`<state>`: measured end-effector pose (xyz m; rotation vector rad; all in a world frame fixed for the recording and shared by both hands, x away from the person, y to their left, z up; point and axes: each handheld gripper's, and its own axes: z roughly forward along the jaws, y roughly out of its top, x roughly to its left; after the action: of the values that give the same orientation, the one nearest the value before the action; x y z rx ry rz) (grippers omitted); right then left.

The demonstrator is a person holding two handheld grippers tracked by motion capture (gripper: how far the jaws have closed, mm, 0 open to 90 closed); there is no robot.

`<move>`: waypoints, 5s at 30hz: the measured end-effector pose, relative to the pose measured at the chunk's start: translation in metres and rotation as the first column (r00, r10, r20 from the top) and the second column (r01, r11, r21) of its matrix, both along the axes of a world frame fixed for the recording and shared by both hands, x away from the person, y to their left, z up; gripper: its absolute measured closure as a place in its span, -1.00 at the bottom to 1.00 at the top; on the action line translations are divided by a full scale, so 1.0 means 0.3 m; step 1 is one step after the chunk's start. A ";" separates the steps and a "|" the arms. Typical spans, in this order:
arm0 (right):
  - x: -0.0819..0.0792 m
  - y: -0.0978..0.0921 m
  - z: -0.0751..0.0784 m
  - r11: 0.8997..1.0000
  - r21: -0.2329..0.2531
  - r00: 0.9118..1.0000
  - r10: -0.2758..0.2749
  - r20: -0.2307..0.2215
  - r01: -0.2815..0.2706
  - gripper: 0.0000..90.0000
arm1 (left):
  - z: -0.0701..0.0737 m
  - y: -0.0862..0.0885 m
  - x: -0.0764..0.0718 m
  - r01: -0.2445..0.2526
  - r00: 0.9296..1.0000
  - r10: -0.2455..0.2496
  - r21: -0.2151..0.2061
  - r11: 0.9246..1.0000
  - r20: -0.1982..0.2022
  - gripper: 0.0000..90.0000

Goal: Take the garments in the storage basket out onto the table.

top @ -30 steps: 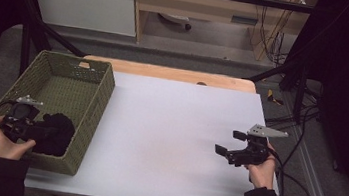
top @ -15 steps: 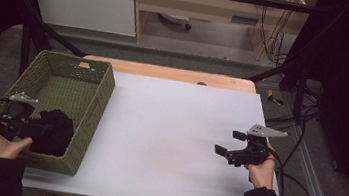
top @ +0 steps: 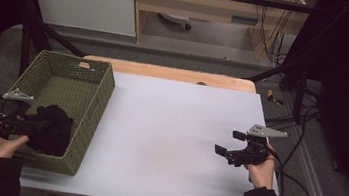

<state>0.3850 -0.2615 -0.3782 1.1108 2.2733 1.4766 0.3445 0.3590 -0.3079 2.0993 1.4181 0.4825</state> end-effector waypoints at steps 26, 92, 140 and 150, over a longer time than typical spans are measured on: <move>-0.001 0.002 -0.001 1.000 -0.004 1.000 0.000 -0.003 0.000 -0.98 | 0.106 0.002 0.011 0.033 0.997 -0.033 -0.005 0.999 0.068 0.20; -0.002 0.001 0.000 1.000 -0.006 1.000 0.000 -0.002 0.000 -0.98 | 0.338 -0.120 0.065 0.202 0.974 -0.205 0.045 0.978 0.094 0.20; -0.003 -0.001 0.001 1.000 -0.009 1.000 0.000 -0.001 0.000 -0.98 | 0.456 -0.277 0.098 0.308 0.939 -0.310 0.041 0.951 0.147 0.20; -0.003 0.000 0.000 1.000 -0.009 1.000 0.000 0.000 -0.001 -0.98 | 0.451 -0.328 0.109 0.342 0.928 -0.346 0.053 0.938 0.141 0.20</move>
<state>0.3842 -0.2616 -0.3781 1.1083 2.2782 1.4656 0.3772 0.2607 -0.1724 2.2226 0.9365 0.5045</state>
